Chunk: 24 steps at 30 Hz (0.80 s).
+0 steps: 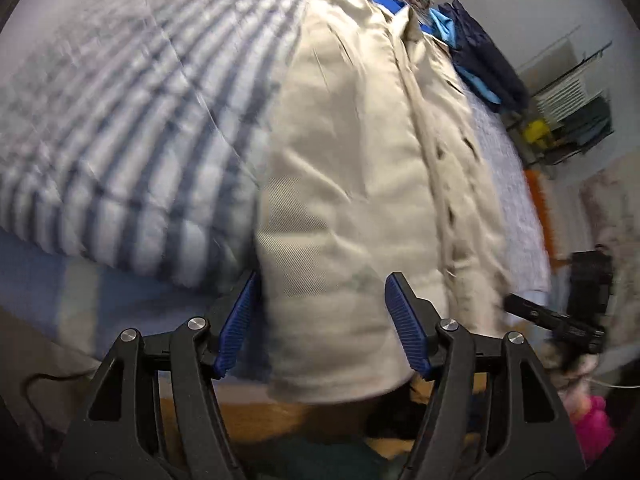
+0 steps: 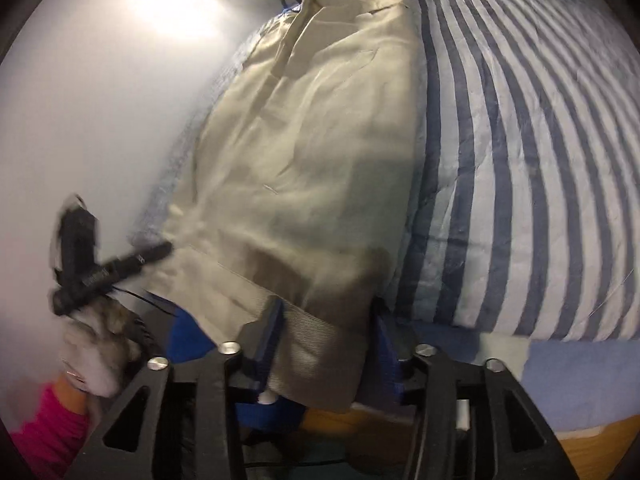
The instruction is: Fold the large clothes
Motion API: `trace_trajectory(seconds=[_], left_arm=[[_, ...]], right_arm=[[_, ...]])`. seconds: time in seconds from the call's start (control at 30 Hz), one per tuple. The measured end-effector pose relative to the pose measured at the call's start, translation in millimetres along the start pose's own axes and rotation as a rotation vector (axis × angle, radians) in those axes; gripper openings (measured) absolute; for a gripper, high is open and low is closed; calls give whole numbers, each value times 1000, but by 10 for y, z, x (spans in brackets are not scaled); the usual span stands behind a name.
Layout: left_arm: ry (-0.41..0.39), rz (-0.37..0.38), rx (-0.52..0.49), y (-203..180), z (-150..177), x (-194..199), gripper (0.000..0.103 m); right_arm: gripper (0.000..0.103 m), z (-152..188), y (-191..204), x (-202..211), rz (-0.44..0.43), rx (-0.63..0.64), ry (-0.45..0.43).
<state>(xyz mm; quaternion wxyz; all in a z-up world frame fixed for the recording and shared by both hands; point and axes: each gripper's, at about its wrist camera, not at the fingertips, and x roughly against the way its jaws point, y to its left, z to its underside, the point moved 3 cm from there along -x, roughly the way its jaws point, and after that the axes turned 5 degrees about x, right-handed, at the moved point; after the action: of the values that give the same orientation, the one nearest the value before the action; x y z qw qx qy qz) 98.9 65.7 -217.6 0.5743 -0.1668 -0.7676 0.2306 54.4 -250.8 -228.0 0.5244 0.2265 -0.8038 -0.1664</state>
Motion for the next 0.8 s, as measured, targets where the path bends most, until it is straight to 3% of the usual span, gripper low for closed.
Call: trace_trajectory(seconds=[0.2, 0.27, 0.4, 0.43, 0.53, 0.67, 0.7, 0.73, 0.8], left_arm=[[12, 28, -1, -36, 23, 34, 50], [9, 51, 6, -28, 22, 66, 42], [-9, 88, 7, -19, 53, 179, 35], [-15, 101, 7, -22, 58, 201, 35], [-15, 104, 16, 1, 71, 213, 37], [0, 108, 19, 30, 80, 196, 37], [-2, 107, 19, 27, 85, 206, 36], [-5, 111, 20, 17, 86, 211, 31], [-16, 134, 22, -16, 86, 246, 25]], right_arm=[[56, 17, -25, -39, -59, -30, 1], [39, -8, -21, -10, -86, -56, -12], [35, -4, -16, 84, -142, -84, -41], [36, -34, 8, 49, -141, -79, -44], [53, -11, 17, 15, -126, -67, -30], [55, -20, 57, -85, -116, -41, -7], [51, -28, 71, -94, -120, -37, -7], [39, -29, 66, -82, -120, -36, -5], [30, -37, 76, -68, -129, -38, -3]])
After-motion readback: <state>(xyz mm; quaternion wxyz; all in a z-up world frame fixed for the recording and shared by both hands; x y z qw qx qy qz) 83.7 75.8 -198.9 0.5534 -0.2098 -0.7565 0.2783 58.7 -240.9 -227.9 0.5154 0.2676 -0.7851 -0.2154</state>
